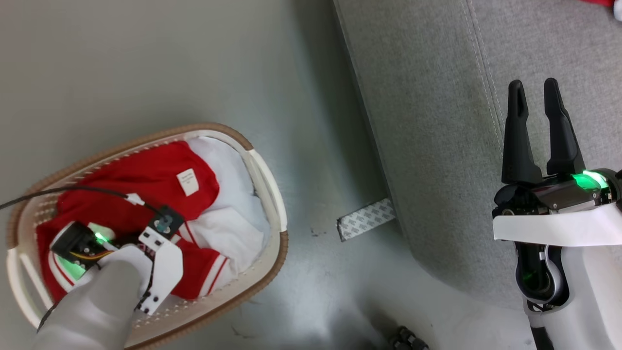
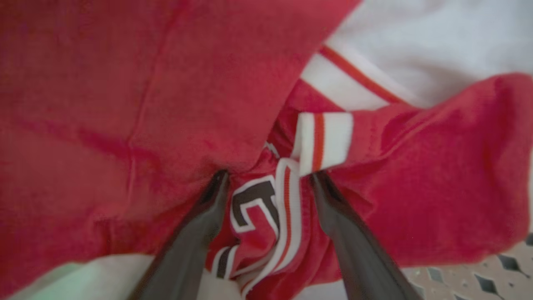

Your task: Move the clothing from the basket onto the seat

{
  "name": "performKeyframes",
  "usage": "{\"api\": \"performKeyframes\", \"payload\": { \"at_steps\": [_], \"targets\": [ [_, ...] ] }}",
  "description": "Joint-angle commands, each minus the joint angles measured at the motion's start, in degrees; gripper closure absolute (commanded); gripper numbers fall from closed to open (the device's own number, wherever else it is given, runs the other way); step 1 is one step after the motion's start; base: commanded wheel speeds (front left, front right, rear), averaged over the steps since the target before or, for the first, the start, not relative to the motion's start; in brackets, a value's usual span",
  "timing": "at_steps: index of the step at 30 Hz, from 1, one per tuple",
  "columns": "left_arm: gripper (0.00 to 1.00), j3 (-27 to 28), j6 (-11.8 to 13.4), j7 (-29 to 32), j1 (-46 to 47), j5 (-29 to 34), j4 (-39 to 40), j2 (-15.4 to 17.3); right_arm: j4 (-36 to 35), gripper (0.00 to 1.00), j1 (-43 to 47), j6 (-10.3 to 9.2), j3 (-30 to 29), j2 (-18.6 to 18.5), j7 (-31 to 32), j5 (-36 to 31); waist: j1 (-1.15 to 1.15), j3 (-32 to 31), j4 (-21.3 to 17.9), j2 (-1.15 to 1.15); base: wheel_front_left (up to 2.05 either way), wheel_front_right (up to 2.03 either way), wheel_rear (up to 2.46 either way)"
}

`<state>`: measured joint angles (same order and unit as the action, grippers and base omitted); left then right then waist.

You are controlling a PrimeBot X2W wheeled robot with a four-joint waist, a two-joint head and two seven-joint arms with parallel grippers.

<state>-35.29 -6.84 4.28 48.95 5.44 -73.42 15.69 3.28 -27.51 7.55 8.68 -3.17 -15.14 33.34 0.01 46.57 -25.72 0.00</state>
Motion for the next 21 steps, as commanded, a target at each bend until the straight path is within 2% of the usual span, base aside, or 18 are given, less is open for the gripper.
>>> {"api": "performKeyframes", "payload": {
  "at_steps": [1,2,3,4,15,21],
  "targets": [
    [0.00,-0.5,0.1,1.7,0.4,0.2,-0.3,0.4,0.0,0.00,-1.0,-0.13,0.1,0.3,0.0,0.7,-0.01,1.7,-1.3,0.00,0.00,0.00,0.00],
    [0.00,-0.3,0.0,2.5,0.3,-0.4,-0.3,0.1,0.1,0.00,-1.1,-0.13,0.1,0.3,0.0,0.9,-0.01,1.8,-1.3,0.00,0.00,0.00,0.00],
    [0.54,-0.4,-0.1,3.5,0.0,-0.7,-0.4,0.0,0.1,0.00,-1.2,-0.13,0.2,0.4,0.0,1.1,-0.01,1.9,-1.3,0.00,0.00,0.00,0.00],
    [1.00,-0.4,-0.1,3.8,-0.1,-0.9,-0.4,-0.1,0.1,0.00,-1.4,-0.13,0.2,0.3,0.0,1.2,-0.01,1.8,-1.3,0.00,0.00,0.00,0.00],
    [1.00,-0.6,1.0,-0.3,-1.3,-2.5,-0.4,-2.7,1.0,0.00,-1.4,-0.13,-0.2,0.3,0.0,-0.5,-0.01,-2.1,0.4,0.00,0.00,0.00,0.00],
    [1.00,-0.3,1.0,-4.6,-4.2,-4.7,-0.4,-6.3,1.5,0.00,0.2,-0.13,-1.1,-0.2,0.0,-2.8,-0.01,-10.5,3.3,0.00,0.00,0.00,0.00]
  ]
}}
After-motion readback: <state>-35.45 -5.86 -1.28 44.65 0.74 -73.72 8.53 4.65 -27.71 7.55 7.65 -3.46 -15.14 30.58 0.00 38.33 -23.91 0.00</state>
